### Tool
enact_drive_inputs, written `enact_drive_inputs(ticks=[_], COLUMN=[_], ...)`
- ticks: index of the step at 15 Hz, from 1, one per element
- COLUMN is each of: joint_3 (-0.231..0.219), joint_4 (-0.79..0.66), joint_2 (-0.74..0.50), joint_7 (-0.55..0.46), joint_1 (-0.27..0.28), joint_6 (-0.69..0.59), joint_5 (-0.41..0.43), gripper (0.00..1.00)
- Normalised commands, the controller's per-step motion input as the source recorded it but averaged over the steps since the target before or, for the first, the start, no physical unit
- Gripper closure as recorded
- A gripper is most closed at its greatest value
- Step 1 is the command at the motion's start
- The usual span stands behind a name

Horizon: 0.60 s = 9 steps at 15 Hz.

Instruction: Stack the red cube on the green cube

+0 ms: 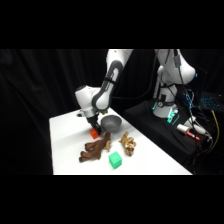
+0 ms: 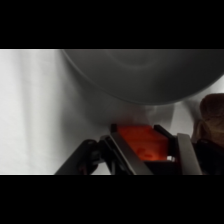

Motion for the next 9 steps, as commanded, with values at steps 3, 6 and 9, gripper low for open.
enact_drive_inputs(ticks=[3, 6, 9], joint_3=[-0.015, -0.068, -0.149], joint_4=[-0.11, -0.16, -0.17], joint_2=[-0.15, -0.32, -0.46], joint_7=[-0.01, 0.11, 0.26], joint_1=[0.047, 0.125, 0.205], joint_6=[-0.01, -0.15, -0.33], joint_5=[-0.026, -0.092, -0.176], gripper=[0.67, 0.67, 0.67])
